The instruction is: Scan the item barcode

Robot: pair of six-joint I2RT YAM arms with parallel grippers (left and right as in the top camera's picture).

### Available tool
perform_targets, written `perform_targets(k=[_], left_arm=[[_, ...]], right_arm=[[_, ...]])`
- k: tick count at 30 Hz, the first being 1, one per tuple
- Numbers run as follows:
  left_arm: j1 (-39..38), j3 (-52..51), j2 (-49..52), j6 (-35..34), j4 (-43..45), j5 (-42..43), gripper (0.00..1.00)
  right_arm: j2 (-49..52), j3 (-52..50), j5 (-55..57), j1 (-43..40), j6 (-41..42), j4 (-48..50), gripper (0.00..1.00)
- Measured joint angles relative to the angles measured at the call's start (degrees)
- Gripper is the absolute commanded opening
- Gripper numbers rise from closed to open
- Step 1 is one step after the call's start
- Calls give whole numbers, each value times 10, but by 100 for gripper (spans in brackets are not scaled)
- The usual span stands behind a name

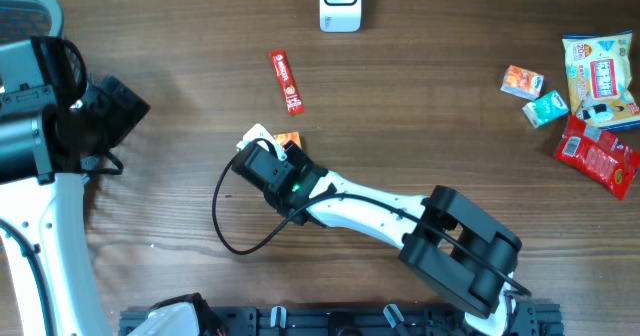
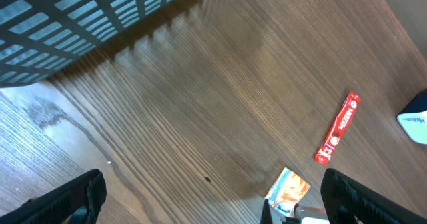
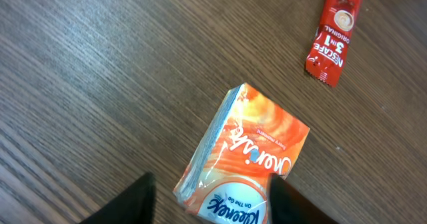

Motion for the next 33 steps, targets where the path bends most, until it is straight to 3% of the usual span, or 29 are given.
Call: perform_targets(k=[17, 23, 28, 33], left_arm=[[0, 0, 0, 0, 0, 0, 100], [0, 0, 0, 0, 0, 0, 100], [0, 0, 0, 0, 0, 0, 100], [0, 0, 0, 0, 0, 0, 100]], right_arm=[[26, 0, 0, 0, -1, 22, 44], [33, 0, 6, 0, 0, 25, 27], [33, 0, 22, 0, 4, 22, 5], [33, 12, 39, 0, 11, -14, 4]])
